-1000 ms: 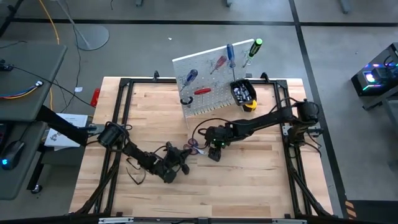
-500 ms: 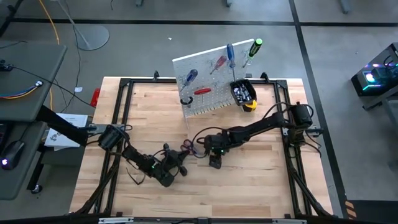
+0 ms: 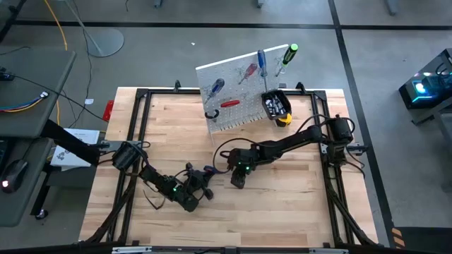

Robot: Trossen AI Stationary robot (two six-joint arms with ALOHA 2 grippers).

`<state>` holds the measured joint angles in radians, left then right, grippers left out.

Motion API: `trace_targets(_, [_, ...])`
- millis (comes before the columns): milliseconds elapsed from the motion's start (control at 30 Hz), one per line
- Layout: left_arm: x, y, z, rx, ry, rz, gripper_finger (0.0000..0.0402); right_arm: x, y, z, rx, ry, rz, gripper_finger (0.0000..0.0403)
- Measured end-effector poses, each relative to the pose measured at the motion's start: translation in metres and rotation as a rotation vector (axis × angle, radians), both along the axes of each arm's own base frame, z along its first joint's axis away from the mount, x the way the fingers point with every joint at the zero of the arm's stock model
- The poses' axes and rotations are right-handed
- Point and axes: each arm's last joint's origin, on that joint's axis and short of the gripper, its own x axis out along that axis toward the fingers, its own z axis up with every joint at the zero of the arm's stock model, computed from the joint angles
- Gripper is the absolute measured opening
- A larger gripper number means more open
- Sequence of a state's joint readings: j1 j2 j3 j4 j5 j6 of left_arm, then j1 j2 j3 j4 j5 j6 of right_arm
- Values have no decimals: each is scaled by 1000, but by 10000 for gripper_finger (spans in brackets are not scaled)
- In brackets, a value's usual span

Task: Hang tools onto peg board
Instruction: Hang the blue scissors on the peg board

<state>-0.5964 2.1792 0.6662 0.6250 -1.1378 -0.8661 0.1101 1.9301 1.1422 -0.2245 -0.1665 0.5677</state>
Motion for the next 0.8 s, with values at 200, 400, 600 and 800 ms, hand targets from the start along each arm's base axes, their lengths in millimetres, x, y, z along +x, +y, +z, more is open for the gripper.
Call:
trace_targets(200, [1,0,1,-2,-5,-2,0,9,2,13,14,-41,19,20])
trace_targets(400, [2,-9,31,-7,54,-136,0,16,3,35,10,-19,78,5])
trace_targets(600, [4,-16,92,-82,27,-320,1,10,0,62,-36,0,132,2])
trace_targets(800, [-11,-10,145,-157,-25,-351,1,-6,-1,76,-68,82,132,1])
